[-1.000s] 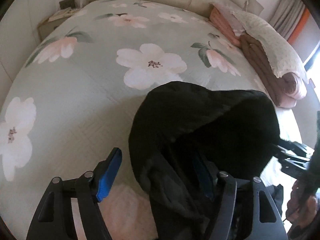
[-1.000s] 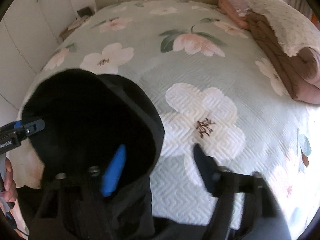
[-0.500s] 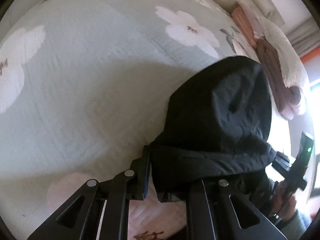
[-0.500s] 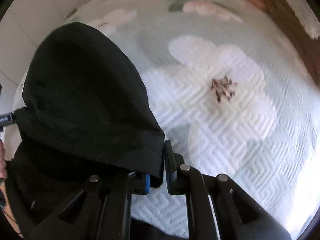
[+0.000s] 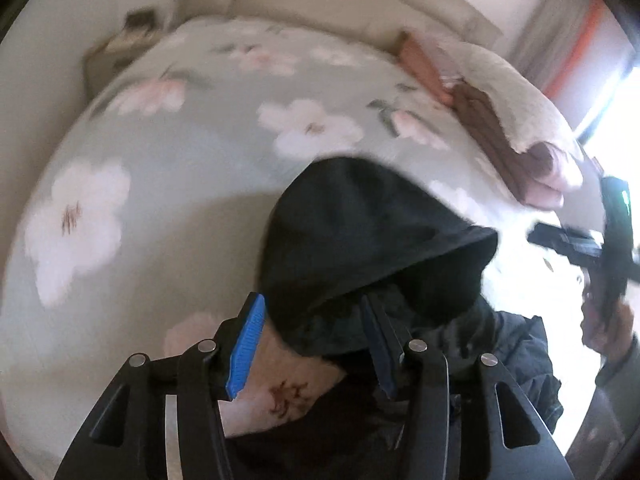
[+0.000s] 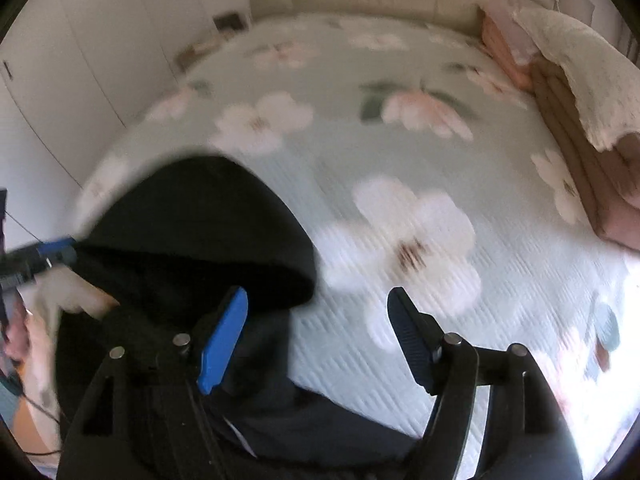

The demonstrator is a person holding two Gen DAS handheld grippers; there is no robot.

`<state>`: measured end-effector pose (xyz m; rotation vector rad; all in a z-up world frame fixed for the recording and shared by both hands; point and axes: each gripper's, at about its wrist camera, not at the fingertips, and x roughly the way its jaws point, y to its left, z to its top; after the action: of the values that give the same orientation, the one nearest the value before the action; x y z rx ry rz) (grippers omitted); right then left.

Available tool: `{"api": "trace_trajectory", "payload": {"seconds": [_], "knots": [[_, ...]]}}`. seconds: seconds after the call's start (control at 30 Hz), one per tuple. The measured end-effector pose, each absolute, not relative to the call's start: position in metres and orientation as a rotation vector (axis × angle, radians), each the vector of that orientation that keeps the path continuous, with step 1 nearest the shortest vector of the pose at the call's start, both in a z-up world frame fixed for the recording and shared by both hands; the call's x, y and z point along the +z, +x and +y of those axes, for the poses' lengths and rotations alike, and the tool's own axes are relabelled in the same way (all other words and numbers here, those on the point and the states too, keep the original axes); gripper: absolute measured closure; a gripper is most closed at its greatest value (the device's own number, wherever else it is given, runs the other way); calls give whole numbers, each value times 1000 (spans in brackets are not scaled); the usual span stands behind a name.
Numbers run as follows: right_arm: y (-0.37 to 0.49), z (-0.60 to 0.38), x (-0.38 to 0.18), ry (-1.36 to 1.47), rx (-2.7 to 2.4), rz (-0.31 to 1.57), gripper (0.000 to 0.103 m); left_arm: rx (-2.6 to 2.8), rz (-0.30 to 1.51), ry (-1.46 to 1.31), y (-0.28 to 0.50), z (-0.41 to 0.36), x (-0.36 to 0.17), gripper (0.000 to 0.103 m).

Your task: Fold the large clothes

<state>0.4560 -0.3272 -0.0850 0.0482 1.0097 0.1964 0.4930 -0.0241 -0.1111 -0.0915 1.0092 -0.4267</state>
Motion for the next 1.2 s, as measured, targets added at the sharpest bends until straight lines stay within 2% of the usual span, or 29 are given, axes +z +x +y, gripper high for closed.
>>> {"api": "trace_trajectory", "payload": {"seconds": [0.17, 0.27, 0.37, 0.43, 0.53, 0.63, 0.8, 0.97, 1.03, 1.07, 1.2], "knots": [[479, -298, -83, 73, 249, 990, 28, -514, 980, -167, 500, -19, -87, 52], [495, -278, -100, 46, 261, 1026, 28, -544, 951, -270, 517, -21, -85, 44], [511, -270, -133, 30, 253, 1121, 28, -514, 1038, -278, 544, -34, -121, 45], [514, -270, -162, 32, 267, 1214, 33, -468, 1161, -228, 551, -42, -156, 45], [511, -269, -202, 11, 276, 1327, 38, -460, 1241, -207, 542, -46, -193, 45], [507, -265, -215, -1, 268, 1302, 34, -432, 1238, -188, 539, -53, -220, 44], [505, -268, -203, -10, 292, 1263, 33, -455, 1207, -133, 541, -58, -199, 43], [512, -290, -158, 25, 348, 1143, 33, -491, 1035, -244, 541, -18, -140, 42], [524, -297, -153, 12, 328, 1123, 32, -485, 972, -295, 553, -1, -124, 31], [533, -299, -154, 9, 317, 1125, 32, -493, 969, -303, 557, 4, -125, 24], [571, -307, -174, 69, 361, 1171, 32, -635, 1135, -384, 608, -1, -159, 24]]}}
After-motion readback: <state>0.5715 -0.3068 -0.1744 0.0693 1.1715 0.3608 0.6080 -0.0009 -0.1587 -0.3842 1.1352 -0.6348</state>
